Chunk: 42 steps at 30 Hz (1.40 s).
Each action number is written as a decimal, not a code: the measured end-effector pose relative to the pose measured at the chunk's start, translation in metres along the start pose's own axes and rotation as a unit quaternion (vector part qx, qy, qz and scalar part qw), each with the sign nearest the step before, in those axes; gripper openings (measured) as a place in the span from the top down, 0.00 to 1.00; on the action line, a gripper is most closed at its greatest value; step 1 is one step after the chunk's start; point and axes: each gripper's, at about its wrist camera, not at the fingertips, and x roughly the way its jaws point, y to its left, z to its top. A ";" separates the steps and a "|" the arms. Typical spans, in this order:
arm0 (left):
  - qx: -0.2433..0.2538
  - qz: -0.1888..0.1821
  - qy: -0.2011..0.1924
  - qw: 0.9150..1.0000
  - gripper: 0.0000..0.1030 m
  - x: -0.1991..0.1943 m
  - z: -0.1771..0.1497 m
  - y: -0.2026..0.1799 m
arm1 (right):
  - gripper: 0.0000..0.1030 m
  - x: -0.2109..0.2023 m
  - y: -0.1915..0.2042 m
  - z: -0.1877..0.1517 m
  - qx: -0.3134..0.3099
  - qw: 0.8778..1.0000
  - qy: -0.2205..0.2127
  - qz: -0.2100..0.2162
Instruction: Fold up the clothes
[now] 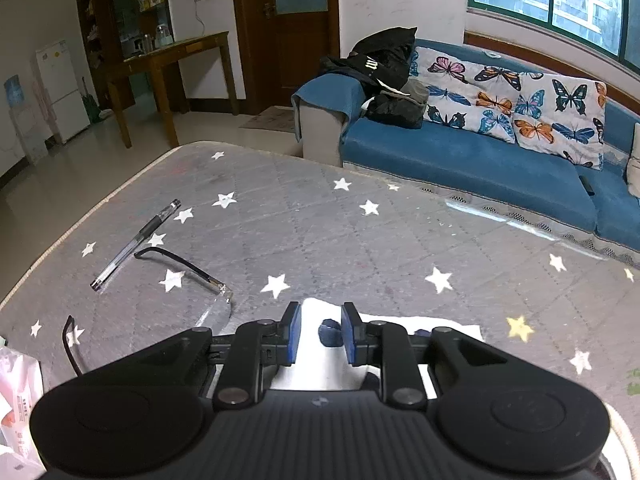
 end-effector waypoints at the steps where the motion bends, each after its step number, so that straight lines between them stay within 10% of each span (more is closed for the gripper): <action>1: 0.000 0.001 0.000 1.000 0.88 0.000 0.000 0.000 | 0.73 -0.002 -0.001 0.000 -0.002 1.000 0.000 0.000; 19: -0.004 -0.002 -0.001 1.000 0.87 0.000 0.000 0.002 | 0.72 -0.041 -0.060 0.007 -0.051 0.998 0.013 -0.030; 38: -0.012 -0.010 0.008 1.000 0.87 0.001 0.002 0.006 | 0.72 0.009 -0.099 -0.031 0.020 0.998 0.048 0.019; 42: -0.014 -0.010 0.011 1.000 0.86 0.002 0.003 0.007 | 0.85 0.007 -0.099 -0.033 0.015 0.999 0.038 0.019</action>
